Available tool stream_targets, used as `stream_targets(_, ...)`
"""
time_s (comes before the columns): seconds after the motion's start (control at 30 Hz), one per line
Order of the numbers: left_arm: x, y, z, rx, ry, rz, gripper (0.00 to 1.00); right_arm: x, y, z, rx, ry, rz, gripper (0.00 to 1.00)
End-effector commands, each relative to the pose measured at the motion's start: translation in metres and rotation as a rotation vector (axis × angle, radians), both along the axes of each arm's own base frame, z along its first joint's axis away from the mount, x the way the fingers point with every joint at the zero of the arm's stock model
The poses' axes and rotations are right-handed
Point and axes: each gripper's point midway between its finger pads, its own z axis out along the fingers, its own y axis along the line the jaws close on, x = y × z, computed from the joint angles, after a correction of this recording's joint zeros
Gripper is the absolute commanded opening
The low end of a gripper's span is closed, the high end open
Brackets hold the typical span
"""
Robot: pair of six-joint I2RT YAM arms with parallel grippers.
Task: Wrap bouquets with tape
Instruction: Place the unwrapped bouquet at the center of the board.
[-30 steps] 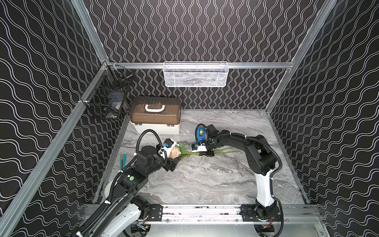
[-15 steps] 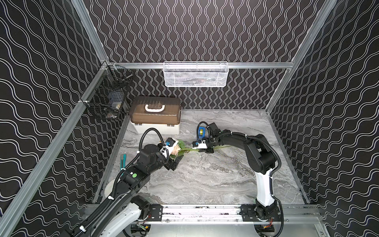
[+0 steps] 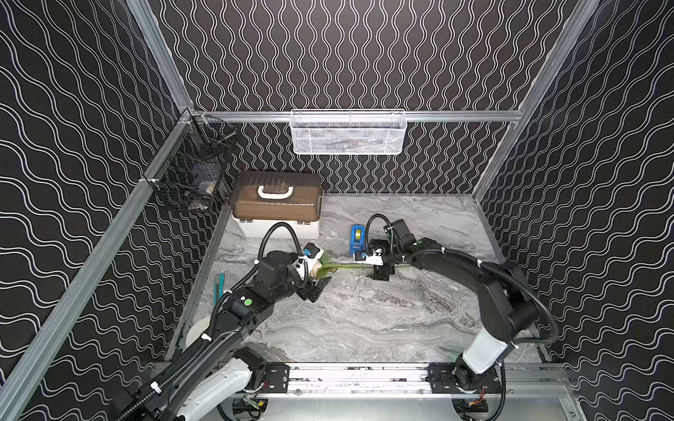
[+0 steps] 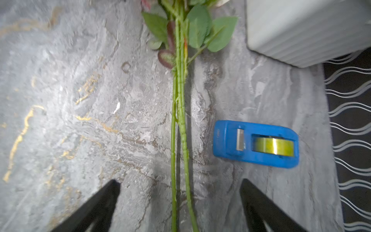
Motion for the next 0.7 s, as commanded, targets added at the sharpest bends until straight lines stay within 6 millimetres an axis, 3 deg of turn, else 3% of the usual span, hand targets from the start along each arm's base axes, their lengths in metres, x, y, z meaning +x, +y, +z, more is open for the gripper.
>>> stream_targets(0.0, 0.005, -0.008, 0.008, 0.062, -0.047, -0.039, 0.95, 0.048, -0.011, 0.059, 0.322, -0.016, -0.44, 0.99)
stream_targets(0.07, 0.01, -0.013, 0.008, 0.095, -0.057, -0.048, 0.96, 0.074, -0.038, 0.079, 0.427, 0.002, -0.72, 0.99)
stream_targets(0.13, 0.015, -0.021, 0.008, 0.131, -0.061, -0.08, 0.96, 0.078, -0.054, 0.073, 0.394, 0.065, -0.832, 0.99)
stream_targets(0.17, 0.018, -0.025, 0.006, 0.154, -0.059, -0.089, 0.96, 0.089, -0.068, 0.082, 0.433, 0.084, -0.919, 0.99)
stream_targets(0.23, 0.024, -0.031, 0.002, 0.204, -0.056, -0.098, 0.97, 0.098, -0.088, 0.078, 0.545, 0.201, -1.059, 0.99)
stream_targets(0.27, 0.025, -0.035, -0.002, 0.23, -0.059, -0.114, 0.97, 0.1, -0.096, 0.075, 0.639, 0.301, -1.118, 0.94)
stream_targets(0.33, 0.026, -0.042, -0.01, 0.27, -0.076, -0.146, 0.97, 0.104, -0.111, 0.068, 0.804, 0.531, -1.211, 0.75)
stream_targets(0.4, 0.025, -0.045, -0.022, 0.307, -0.083, -0.172, 0.97, 0.103, -0.102, 0.063, 0.913, 0.769, -1.159, 0.56)
stream_targets(0.53, 0.027, -0.044, -0.038, 0.373, -0.082, -0.189, 0.95, 0.1, -0.073, 0.049, 0.929, 0.981, -1.088, 0.49)
stream_targets(0.67, 0.028, -0.043, -0.049, 0.406, -0.081, -0.195, 0.93, 0.108, -0.049, 0.022, 0.946, 1.15, -1.048, 0.37)
